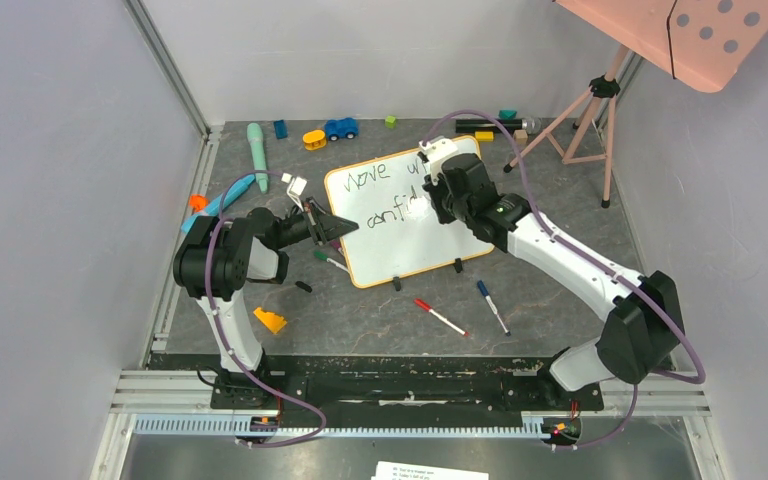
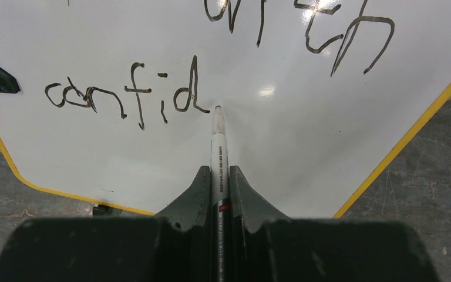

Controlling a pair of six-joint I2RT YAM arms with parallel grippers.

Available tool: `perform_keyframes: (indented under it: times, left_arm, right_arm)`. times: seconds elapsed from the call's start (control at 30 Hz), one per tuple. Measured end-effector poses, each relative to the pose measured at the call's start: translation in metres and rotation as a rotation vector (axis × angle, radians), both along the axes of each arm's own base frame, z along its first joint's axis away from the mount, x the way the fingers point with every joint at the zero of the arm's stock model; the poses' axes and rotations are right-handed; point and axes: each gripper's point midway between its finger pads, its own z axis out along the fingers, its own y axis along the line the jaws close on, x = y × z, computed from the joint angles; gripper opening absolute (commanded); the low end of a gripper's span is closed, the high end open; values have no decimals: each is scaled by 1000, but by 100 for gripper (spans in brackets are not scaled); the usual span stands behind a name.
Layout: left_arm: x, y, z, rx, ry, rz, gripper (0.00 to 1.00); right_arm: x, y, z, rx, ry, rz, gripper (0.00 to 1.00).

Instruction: Write a sentence on the whiteboard

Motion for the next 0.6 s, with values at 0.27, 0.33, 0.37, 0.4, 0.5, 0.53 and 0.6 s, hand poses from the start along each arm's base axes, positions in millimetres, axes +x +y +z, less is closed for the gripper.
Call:
perform_keyframes:
  times: [0.27,0.33,0.37,0.4,0.5,0.53,0.6]
  left_arm:
    - [0,0,0,0,0,0,2]
    - [0,0,0,0,0,0,2]
    - [0,0,0,0,0,0,2]
    - [0,0,0,0,0,0,2]
    - [0,0,0,0,0,0,2]
    - [0,0,0,0,1,1,2]
    - [0,0,0,0,0,0,2]
  right_arm:
    - [1,2,-11,-14,24,4,0]
    - [2,2,-13,-17,27,3,0]
    - [2,2,-14,-18,28,2,0]
    - [2,2,-14,-19,30,2,0]
    - [2,2,-15,-20,30,1,0]
    - [2,2,-14,-20,29,1,0]
    - [2,1,-15,-22,30,0,0]
